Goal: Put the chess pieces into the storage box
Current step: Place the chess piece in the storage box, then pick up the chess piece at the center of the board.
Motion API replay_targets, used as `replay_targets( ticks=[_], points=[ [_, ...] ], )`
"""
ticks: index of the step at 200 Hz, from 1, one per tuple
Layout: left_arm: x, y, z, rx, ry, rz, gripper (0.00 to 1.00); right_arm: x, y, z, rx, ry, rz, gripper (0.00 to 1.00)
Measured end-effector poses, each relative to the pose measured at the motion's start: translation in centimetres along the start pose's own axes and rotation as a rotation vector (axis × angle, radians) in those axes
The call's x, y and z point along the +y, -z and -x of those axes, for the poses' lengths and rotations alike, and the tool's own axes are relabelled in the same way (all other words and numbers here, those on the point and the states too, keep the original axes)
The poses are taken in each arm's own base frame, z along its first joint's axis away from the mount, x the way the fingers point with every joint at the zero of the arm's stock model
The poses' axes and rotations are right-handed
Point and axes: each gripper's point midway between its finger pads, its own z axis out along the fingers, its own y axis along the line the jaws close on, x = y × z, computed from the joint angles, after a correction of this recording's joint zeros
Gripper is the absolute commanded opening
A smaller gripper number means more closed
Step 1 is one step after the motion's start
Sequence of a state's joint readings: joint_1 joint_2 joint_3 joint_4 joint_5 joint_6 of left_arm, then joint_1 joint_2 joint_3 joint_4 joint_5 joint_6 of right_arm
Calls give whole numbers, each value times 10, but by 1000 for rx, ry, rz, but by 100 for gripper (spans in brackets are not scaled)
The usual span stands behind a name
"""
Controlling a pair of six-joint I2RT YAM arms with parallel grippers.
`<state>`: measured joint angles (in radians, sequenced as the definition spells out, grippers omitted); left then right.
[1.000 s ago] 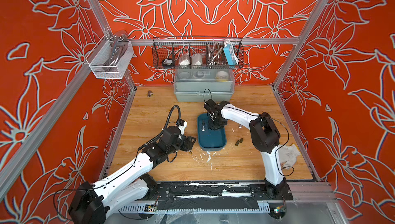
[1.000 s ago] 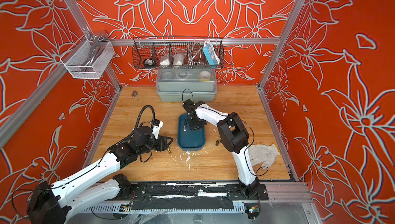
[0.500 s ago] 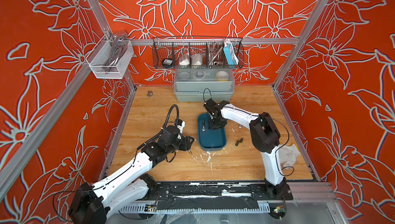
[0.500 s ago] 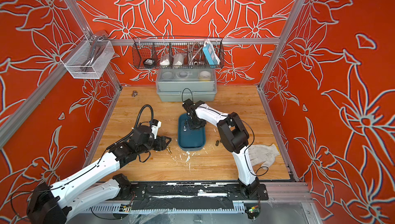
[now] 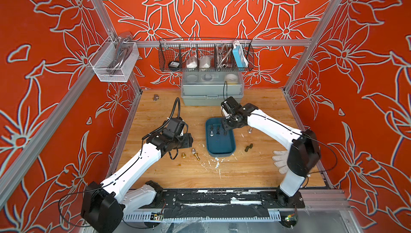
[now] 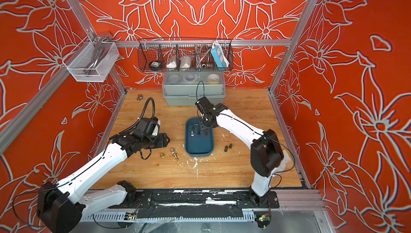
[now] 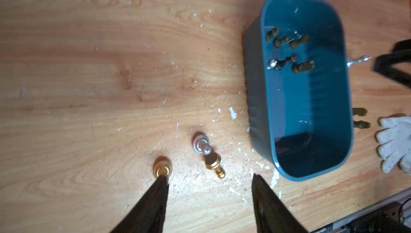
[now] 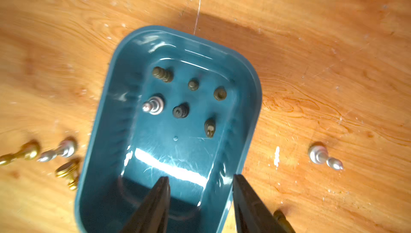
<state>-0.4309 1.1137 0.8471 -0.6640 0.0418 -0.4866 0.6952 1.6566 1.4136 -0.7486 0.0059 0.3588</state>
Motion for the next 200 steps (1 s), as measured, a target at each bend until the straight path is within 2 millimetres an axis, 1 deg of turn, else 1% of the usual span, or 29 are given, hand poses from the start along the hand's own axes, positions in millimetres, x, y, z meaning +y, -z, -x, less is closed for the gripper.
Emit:
replay_targets(
  ticks=[17,34,47,56,76,92,108,137,156,184,200],
  points=[
    [4,-3,-6,36,2,22,58,0,21,-6,-97,12,40,59],
    [5,-4,-8,61,1,36,56,0,38,-12,-207,26,80,62],
    [5,-7,-7,81,-1,41,55,-1,47,-18,-289,37,108,66],
    [5,-9,-7,95,-2,45,55,-1,49,-23,-336,45,125,68],
    [6,-13,-10,126,-1,58,55,-4,43,-43,-410,74,149,73],
    [8,-14,-12,149,1,72,55,-6,34,-58,-437,92,160,74],
    [9,-17,-11,167,5,83,54,-3,27,-67,-465,109,185,75],
    [12,-26,-15,210,18,97,49,1,24,-70,-545,133,227,76],
    [12,-32,-19,246,26,106,42,3,27,-69,-589,142,239,76],
    [15,-37,-25,284,33,120,41,4,32,-61,-632,142,245,76],
    [17,-41,-29,307,37,130,41,5,31,-59,-638,141,245,76]
  ],
)
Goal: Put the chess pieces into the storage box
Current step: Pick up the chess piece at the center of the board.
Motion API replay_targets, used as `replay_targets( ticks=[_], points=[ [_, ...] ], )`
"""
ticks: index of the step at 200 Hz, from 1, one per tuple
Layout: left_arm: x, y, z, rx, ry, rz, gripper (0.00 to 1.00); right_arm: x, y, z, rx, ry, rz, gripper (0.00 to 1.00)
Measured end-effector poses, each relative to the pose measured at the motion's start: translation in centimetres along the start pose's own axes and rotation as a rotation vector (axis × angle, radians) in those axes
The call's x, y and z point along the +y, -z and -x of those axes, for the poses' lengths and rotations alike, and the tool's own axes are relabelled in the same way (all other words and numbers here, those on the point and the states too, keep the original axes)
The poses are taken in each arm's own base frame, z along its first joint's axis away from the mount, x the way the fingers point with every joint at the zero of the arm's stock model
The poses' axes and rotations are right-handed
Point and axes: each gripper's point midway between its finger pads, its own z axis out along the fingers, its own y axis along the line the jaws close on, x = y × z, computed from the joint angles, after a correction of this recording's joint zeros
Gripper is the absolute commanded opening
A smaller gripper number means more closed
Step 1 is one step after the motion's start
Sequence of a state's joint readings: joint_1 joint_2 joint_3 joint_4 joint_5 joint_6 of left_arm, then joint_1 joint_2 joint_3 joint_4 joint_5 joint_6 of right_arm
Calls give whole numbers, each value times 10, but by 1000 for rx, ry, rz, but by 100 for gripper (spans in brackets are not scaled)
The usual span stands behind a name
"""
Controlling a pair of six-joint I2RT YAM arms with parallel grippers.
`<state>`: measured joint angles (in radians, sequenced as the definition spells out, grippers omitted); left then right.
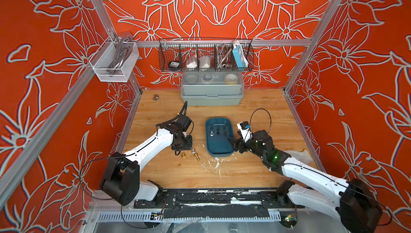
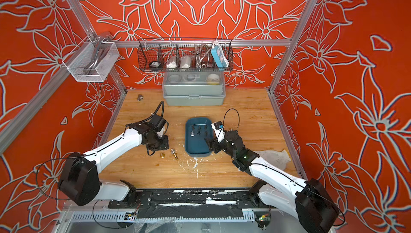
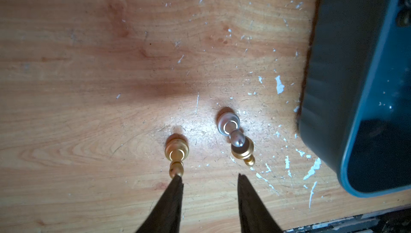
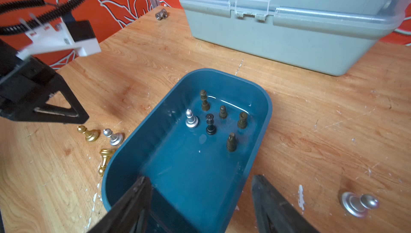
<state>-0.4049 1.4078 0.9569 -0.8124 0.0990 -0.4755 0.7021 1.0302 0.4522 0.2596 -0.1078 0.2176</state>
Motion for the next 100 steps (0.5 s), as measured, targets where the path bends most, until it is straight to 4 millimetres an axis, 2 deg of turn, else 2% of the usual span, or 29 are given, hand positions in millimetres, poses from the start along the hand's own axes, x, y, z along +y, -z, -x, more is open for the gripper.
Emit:
replay_targets(
  ticks=[47,100],
  points=[
    [-1,-10,-2,44,-8,24,40,1,-6,-6,19,2,0,76],
    [-28,-8,15,22,-68,21,40,-3,-8,-7,25,5,-24,76]
  ],
)
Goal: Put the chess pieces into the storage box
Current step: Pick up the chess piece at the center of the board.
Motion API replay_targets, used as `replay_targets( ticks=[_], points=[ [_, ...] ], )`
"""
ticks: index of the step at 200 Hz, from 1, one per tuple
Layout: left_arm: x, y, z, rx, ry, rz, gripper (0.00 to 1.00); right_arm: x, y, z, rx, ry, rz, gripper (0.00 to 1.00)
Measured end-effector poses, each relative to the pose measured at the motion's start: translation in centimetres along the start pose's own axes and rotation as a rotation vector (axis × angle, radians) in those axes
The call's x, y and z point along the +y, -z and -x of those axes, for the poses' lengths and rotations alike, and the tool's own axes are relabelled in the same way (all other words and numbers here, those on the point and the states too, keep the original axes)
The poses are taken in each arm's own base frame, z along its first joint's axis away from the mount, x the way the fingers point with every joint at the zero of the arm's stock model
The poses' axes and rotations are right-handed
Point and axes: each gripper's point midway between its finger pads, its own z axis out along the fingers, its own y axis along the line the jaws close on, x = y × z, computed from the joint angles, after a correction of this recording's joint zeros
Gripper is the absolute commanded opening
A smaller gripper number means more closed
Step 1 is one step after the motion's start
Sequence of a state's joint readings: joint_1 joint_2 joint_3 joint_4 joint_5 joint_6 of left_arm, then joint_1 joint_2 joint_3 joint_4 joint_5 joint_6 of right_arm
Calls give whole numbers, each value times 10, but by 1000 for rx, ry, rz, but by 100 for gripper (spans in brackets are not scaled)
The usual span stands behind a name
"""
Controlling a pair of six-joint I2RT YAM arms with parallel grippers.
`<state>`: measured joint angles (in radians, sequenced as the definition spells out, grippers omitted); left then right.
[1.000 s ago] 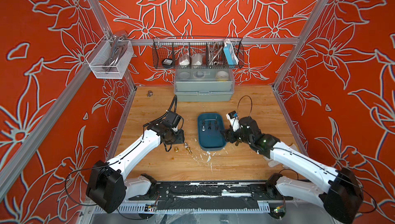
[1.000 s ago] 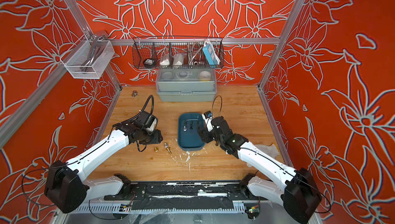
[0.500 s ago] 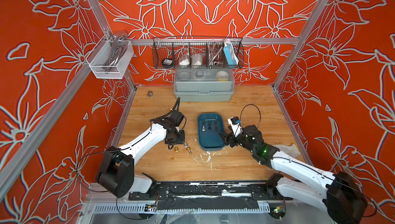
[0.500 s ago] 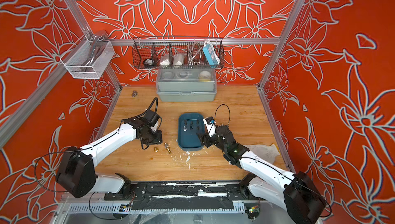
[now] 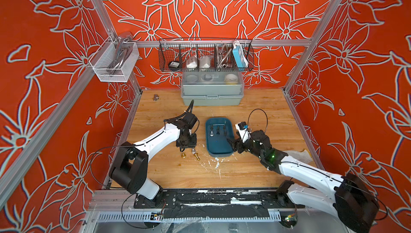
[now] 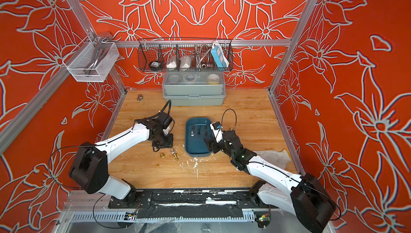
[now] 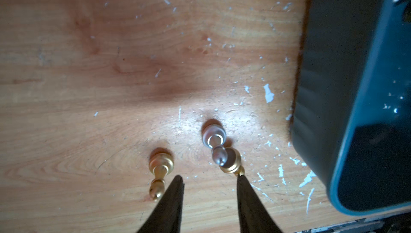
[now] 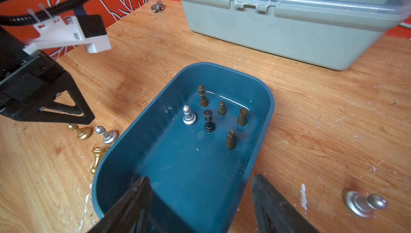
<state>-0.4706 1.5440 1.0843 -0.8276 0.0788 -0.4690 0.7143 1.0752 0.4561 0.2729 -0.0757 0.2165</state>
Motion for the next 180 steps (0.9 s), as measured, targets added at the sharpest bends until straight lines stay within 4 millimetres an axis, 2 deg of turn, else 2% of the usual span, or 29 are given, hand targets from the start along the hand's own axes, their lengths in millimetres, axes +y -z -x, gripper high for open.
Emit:
replay_targets(
  ticks=[19,33,61,85,180],
  points=[
    [-7,-5,6,3,-20,19,39,-1,-1,0,0,1,-4,76],
    [-9,-11,7,15,-27,37,34,-1,-1,0,3,0,-5,76],
    [-6,-25,6,51,-29,74,30,-1,-2,-1,6,0,-7,76],
    [-2,-34,4,74,-25,96,30,-2,-2,-1,6,0,-13,76],
    [-3,-39,-3,84,-23,111,23,-6,-7,-1,19,0,-35,76]
  ],
)
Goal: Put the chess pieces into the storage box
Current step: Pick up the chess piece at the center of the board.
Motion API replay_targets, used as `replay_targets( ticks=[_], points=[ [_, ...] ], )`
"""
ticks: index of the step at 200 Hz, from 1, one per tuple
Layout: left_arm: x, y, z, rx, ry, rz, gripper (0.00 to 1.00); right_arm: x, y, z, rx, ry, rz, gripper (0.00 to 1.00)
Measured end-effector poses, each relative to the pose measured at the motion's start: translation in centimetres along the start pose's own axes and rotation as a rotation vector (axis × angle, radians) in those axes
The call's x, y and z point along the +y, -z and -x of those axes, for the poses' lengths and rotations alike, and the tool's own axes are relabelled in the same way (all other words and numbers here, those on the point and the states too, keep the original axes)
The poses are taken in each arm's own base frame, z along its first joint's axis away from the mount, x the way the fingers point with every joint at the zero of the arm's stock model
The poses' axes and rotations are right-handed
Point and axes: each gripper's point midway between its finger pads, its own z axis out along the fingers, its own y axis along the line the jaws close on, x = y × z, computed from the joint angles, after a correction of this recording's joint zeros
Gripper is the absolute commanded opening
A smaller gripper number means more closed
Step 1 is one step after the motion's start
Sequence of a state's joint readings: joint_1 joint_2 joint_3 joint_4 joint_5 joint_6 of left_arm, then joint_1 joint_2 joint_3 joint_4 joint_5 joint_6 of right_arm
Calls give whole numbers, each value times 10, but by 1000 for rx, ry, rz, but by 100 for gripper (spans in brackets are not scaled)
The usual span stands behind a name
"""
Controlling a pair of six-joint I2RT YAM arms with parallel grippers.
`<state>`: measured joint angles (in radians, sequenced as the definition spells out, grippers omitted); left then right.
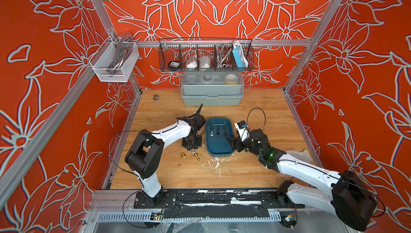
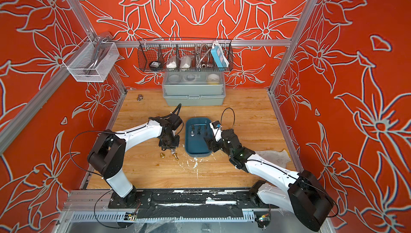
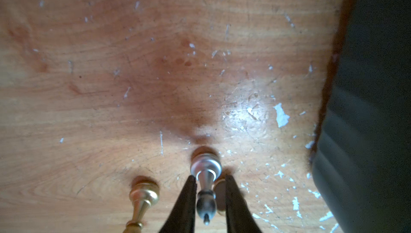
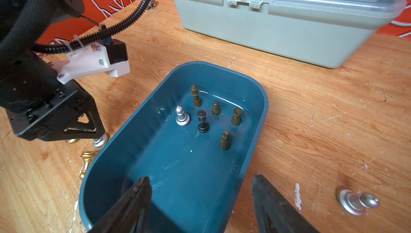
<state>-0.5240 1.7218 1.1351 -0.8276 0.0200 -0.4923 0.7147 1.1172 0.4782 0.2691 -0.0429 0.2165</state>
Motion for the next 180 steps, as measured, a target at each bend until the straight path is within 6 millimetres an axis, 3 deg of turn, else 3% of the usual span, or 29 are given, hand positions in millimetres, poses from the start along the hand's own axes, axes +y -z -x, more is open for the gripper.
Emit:
replay_targets(
  ticks=[104,132,180],
  points=[
    [4,-4,-2,-1,5,19,25,1,-4,0,14,1,-1,76],
    [6,-8,-4,10,3,29,18,1,-4,0,15,2,0,76],
    [6,-9,-4,6,1,37,16,1,-4,-2,21,1,0,76]
  ],
)
